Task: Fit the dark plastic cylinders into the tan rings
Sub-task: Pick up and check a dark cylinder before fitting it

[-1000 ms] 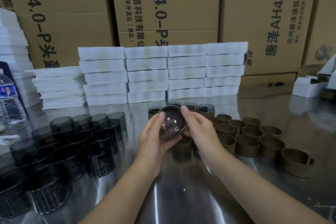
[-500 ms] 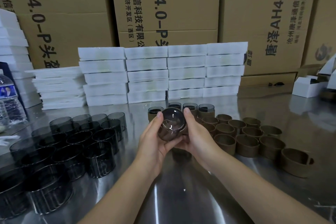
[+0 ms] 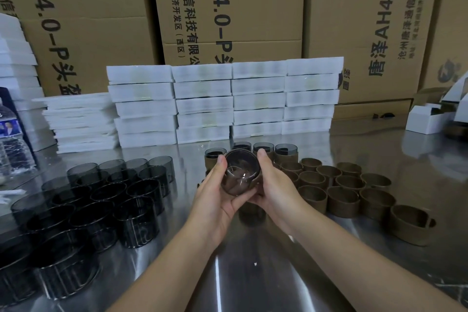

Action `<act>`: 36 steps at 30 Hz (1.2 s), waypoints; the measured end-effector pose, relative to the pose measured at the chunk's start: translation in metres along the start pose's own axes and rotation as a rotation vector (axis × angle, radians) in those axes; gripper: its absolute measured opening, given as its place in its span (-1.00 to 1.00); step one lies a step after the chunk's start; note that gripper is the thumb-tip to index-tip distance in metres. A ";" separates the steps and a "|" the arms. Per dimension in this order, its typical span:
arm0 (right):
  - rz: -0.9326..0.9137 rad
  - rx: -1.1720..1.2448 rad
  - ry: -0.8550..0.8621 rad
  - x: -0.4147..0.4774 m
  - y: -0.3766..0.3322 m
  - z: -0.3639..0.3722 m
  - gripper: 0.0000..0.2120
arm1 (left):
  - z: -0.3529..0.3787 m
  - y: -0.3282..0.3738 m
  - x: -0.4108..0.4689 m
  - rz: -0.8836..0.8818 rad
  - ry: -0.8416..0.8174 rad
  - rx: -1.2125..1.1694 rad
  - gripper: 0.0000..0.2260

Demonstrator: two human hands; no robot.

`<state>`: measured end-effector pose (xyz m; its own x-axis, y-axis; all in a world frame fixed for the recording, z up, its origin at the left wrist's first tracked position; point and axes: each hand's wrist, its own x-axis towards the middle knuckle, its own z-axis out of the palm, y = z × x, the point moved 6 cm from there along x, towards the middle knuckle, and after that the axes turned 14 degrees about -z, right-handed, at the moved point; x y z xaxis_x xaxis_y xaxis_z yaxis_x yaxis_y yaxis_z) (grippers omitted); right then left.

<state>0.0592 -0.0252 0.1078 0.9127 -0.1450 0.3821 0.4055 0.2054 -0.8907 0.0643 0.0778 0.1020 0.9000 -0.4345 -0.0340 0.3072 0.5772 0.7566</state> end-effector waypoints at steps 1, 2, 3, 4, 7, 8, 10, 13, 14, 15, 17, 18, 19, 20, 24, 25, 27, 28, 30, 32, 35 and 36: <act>0.002 -0.007 0.001 0.000 0.000 0.000 -0.57 | 0.000 0.000 0.000 -0.005 0.001 -0.005 -0.57; 0.004 -0.016 -0.001 0.000 0.001 -0.001 -0.56 | 0.000 0.000 -0.001 -0.012 0.004 -0.012 -0.56; 0.004 -0.023 -0.004 0.000 0.001 -0.001 -0.56 | 0.001 0.000 -0.001 -0.019 0.006 -0.020 -0.55; 0.004 -0.033 -0.005 0.000 0.000 0.000 -0.56 | 0.001 -0.001 -0.001 -0.025 0.004 -0.028 -0.55; 0.008 -0.066 0.004 -0.001 -0.001 -0.001 -0.58 | 0.001 0.000 -0.001 -0.039 -0.014 -0.048 -0.58; -0.001 -0.095 0.007 -0.001 -0.002 -0.002 -0.61 | 0.002 0.000 -0.002 -0.049 -0.023 -0.057 -0.59; -0.036 -0.166 0.013 -0.001 -0.005 -0.004 -0.65 | 0.004 0.001 -0.003 -0.060 -0.040 -0.065 -0.59; -0.048 -0.169 0.037 -0.001 -0.007 -0.006 -0.63 | 0.006 0.000 -0.003 -0.043 -0.054 -0.049 -0.61; -0.037 -0.157 0.040 -0.001 -0.006 -0.006 -0.61 | 0.007 -0.001 -0.003 -0.034 -0.054 -0.043 -0.60; -0.026 -0.148 0.038 -0.002 -0.006 -0.005 -0.60 | 0.007 -0.001 -0.003 -0.026 -0.053 -0.037 -0.59; -0.023 -0.139 0.028 -0.003 -0.005 -0.003 -0.58 | 0.006 -0.001 -0.003 -0.019 -0.046 -0.033 -0.58; -0.023 -0.130 0.022 -0.003 -0.005 -0.002 -0.57 | 0.007 -0.001 -0.003 -0.016 -0.043 -0.030 -0.58; -0.022 -0.122 0.017 -0.003 -0.006 -0.002 -0.56 | 0.006 -0.001 -0.003 -0.012 -0.040 -0.024 -0.56; -0.023 -0.120 0.014 -0.003 -0.006 -0.001 -0.54 | 0.006 -0.002 -0.002 -0.008 -0.035 -0.010 -0.54; -0.019 -0.166 -0.005 -0.001 -0.003 -0.001 -0.52 | 0.000 -0.002 -0.001 0.012 0.015 0.135 -0.46; -0.018 -0.186 0.000 -0.001 -0.003 -0.001 -0.53 | -0.001 -0.001 0.000 0.015 0.035 0.177 -0.45; -0.025 -0.234 0.027 0.000 -0.003 -0.002 -0.53 | -0.003 0.000 0.001 0.023 0.060 0.247 -0.42; -0.028 -0.256 0.044 0.001 -0.003 -0.004 -0.52 | -0.002 -0.001 0.001 0.025 0.063 0.274 -0.41; -0.034 -0.298 0.069 0.001 -0.003 -0.006 -0.48 | -0.001 -0.001 0.001 0.021 0.065 0.310 -0.39; -0.046 -0.322 0.075 0.002 -0.002 -0.007 -0.46 | 0.000 -0.001 0.001 0.016 0.069 0.303 -0.36; -0.064 -0.319 0.094 0.001 -0.003 -0.010 -0.48 | 0.001 -0.003 0.001 -0.007 0.060 0.217 -0.36; -0.066 -0.321 0.101 0.002 -0.004 -0.011 -0.49 | 0.001 -0.004 0.001 -0.014 0.056 0.196 -0.38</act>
<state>0.0584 -0.0365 0.1095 0.8687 -0.2464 0.4297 0.4125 -0.1205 -0.9030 0.0635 0.0747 0.0997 0.9136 -0.3990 -0.0779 0.2589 0.4233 0.8682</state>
